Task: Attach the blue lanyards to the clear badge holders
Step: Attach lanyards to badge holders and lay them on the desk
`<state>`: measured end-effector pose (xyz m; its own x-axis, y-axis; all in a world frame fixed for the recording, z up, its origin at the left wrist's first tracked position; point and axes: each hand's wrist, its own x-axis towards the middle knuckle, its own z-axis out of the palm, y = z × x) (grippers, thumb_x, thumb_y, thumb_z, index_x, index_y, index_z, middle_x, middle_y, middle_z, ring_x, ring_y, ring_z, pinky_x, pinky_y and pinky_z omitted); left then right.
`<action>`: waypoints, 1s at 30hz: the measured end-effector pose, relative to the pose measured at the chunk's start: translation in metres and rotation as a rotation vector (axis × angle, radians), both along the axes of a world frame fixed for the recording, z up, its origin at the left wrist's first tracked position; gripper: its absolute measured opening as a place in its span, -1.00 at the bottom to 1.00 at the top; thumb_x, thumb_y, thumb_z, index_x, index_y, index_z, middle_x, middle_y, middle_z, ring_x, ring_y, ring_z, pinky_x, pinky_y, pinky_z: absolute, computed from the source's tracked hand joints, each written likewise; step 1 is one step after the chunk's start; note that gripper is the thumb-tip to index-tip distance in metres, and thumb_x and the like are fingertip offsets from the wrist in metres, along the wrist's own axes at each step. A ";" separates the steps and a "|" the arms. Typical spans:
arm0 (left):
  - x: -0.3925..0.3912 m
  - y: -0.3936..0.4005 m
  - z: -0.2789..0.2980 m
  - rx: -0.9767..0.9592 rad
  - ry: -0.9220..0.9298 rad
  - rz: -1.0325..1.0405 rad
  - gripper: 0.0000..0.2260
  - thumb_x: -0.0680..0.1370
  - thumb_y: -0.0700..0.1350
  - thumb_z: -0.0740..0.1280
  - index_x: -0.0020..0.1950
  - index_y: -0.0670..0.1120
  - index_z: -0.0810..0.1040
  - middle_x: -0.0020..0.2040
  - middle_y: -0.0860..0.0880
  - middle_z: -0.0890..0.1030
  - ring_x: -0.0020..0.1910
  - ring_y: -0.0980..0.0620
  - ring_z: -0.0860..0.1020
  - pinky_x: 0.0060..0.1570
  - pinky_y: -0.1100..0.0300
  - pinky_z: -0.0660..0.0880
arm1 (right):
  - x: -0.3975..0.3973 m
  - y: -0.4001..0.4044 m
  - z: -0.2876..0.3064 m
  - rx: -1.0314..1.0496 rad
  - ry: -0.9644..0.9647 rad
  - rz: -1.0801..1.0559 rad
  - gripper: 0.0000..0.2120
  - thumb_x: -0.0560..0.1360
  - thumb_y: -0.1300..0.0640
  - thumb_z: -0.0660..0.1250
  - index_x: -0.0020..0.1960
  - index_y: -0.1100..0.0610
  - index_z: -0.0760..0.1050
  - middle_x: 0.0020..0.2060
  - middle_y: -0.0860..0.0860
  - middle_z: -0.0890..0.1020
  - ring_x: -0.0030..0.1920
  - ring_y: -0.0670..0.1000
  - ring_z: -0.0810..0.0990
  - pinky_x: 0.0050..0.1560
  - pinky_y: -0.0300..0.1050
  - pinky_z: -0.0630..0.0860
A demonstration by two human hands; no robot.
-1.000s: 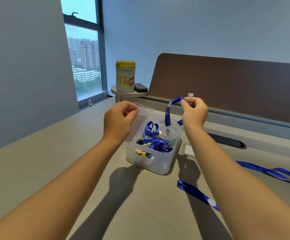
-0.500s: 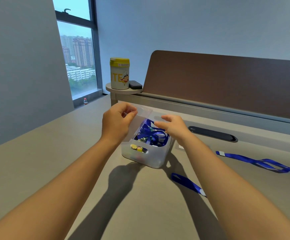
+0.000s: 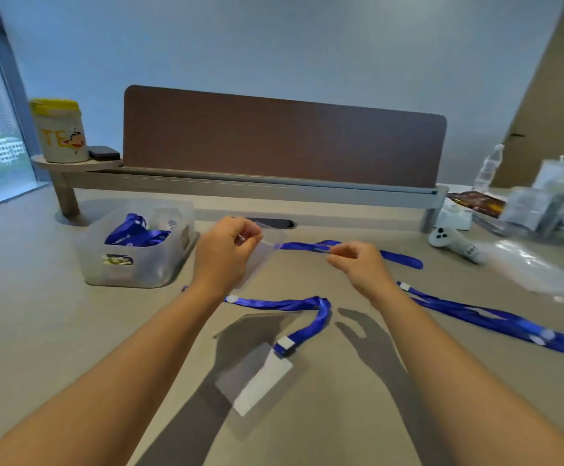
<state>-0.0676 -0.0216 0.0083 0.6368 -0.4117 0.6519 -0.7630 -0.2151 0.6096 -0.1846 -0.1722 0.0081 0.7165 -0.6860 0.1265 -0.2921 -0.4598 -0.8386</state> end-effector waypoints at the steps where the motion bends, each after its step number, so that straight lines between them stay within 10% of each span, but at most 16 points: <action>1: -0.011 -0.014 -0.003 0.018 -0.008 -0.032 -0.91 0.46 -0.24 0.29 -0.11 -0.24 0.55 -0.15 -0.20 0.58 -0.21 -0.01 0.44 -0.28 0.27 0.37 | -0.014 -0.012 -0.005 0.007 0.002 -0.034 -0.71 0.50 0.18 0.27 0.21 0.24 0.47 0.18 0.15 0.56 0.04 -0.02 0.46 0.02 -0.16 0.37; 14: -0.048 -0.132 -0.030 0.096 -0.019 -0.150 -0.94 0.45 -0.29 0.30 -0.14 -0.25 0.55 -0.18 -0.22 0.57 -0.23 -0.05 0.42 -0.25 0.17 0.37 | -0.053 -0.118 -0.072 -0.121 0.321 -0.162 -0.72 0.50 0.17 0.24 0.20 0.16 0.50 0.19 0.12 0.56 0.17 0.13 0.52 0.17 0.01 0.44; 20: -0.046 -0.142 -0.040 0.105 -0.005 -0.157 -0.93 0.46 -0.28 0.28 -0.12 -0.23 0.56 -0.20 -0.05 0.48 -0.22 -0.03 0.42 -0.25 0.32 0.32 | -0.037 -0.122 -0.084 -0.389 0.496 -0.119 -0.80 0.50 0.09 0.23 -0.29 0.11 0.46 -0.06 0.14 0.56 0.04 0.15 0.48 -0.02 -0.03 0.34; 24: -0.045 -0.140 -0.039 0.108 -0.013 -0.151 -0.93 0.46 -0.27 0.29 -0.11 -0.23 0.56 -0.19 -0.05 0.49 -0.22 -0.03 0.42 -0.25 0.29 0.35 | -0.033 -0.121 -0.084 -0.420 0.526 -0.089 -0.76 0.51 0.05 0.24 0.06 0.13 0.58 0.09 0.10 0.58 0.16 0.12 0.47 0.15 -0.04 0.31; 30: -0.047 -0.128 -0.036 0.113 -0.008 -0.115 -0.94 0.46 -0.27 0.28 -0.12 -0.22 0.54 -0.20 -0.04 0.48 -0.22 -0.02 0.42 -0.26 0.21 0.37 | -0.038 -0.106 -0.072 -0.192 0.371 -0.039 -0.86 0.48 0.25 0.24 -0.25 0.14 0.46 -0.17 0.10 0.61 -0.15 0.03 0.54 -0.17 -0.15 0.42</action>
<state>-0.1146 -0.1495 -0.0277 0.5763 -0.5525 0.6021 -0.7912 -0.1929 0.5803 -0.2227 -0.2782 -0.0637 0.7116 -0.7026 -0.0073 -0.5787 -0.5801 -0.5732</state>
